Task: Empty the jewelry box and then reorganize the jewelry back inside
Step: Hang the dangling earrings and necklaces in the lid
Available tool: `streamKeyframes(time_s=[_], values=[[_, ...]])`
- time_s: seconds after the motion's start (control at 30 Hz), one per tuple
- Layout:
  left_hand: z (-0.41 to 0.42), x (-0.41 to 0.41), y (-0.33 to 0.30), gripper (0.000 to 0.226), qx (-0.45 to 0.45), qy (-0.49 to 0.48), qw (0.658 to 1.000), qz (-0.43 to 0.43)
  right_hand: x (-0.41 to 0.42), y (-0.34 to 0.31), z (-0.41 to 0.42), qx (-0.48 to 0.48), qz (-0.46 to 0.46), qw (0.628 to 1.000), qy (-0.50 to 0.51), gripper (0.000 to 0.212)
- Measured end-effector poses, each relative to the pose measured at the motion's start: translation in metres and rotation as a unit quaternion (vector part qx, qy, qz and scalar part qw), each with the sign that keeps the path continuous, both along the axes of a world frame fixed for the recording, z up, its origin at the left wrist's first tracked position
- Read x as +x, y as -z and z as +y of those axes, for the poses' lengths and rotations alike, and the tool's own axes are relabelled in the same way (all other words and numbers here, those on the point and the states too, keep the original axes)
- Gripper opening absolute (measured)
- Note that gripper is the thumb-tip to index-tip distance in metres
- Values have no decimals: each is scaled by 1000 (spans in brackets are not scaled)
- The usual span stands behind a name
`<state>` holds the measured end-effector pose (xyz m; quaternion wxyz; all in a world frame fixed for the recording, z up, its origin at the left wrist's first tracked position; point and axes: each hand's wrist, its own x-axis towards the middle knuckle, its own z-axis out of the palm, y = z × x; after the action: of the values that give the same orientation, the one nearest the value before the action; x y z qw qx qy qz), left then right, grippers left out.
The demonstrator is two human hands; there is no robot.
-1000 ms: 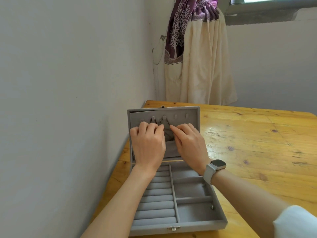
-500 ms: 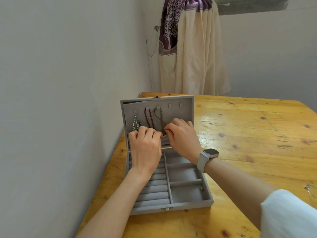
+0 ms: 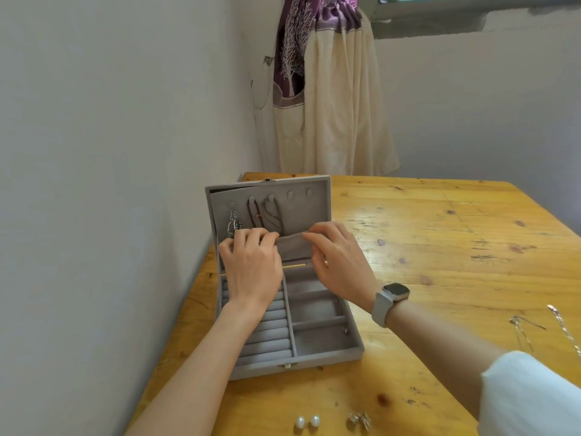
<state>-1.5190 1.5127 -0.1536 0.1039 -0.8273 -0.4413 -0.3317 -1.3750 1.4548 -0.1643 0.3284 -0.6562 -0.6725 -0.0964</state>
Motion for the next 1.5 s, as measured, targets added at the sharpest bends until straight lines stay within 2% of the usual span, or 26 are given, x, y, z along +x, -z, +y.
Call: streamKeyframes(time_s=[0.17, 0.3, 0.4, 0.5, 0.6, 0.67, 0.8, 0.93, 1.07, 1.13, 1.23, 1.27, 1.4, 1.43, 1.5], values=[[-43, 21, -10, 27, -73, 60, 994, -61, 26, 9, -63, 14, 66, 997, 26, 27], [-100, 63, -9, 30, -151, 148, 976, -56, 62, 17, -130, -7, 107, 990, 95, 25], [-143, 105, 6, 38, -249, 208, 946, 9, 91, 26, -177, -28, 126, 978, 161, 26], [-175, 143, 29, 46, -322, 222, 913, 115, 123, 35, -212, -48, 151, 959, 235, 25], [-190, 168, 51, 51, -335, 201, 897, 204, 150, 45, -231, -89, 142, 937, 306, 23], [-194, 176, 61, 52, -313, 177, 904, 233, 165, 47, -233, -131, 137, 924, 332, 24], [-194, 177, 69, 52, -292, 163, 914, 228, 180, 45, -221, -245, 121, 907, 322, 31], [-196, 176, 70, 52, -285, 158, 918, 225, 182, 43, -213, -229, 130, 918, 297, 17], [-196, 177, 73, 51, -281, 159, 922, 215, 179, 46, -209, -262, 60, 921, 282, 15], [-196, 176, 73, 51, -284, 161, 921, 212, 178, 43, -209, -239, 114, 927, 264, 10], [-195, 174, 71, 51, -292, 168, 920, 200, 173, 23, -214, -172, 308, 914, 198, 10], [-194, 173, 71, 51, -296, 172, 919, 197, 171, 14, -216, -163, 341, 908, 181, 12], [-189, 172, 65, 50, -339, 195, 904, 173, 157, -20, -221, -145, 406, 895, 117, 19], [-187, 171, 60, 48, -364, 207, 895, 156, 153, -27, -222, -145, 406, 896, 108, 19], [-181, 167, 53, 40, -434, 235, 864, 95, 147, -40, -221, -150, 348, 919, 108, 16]])
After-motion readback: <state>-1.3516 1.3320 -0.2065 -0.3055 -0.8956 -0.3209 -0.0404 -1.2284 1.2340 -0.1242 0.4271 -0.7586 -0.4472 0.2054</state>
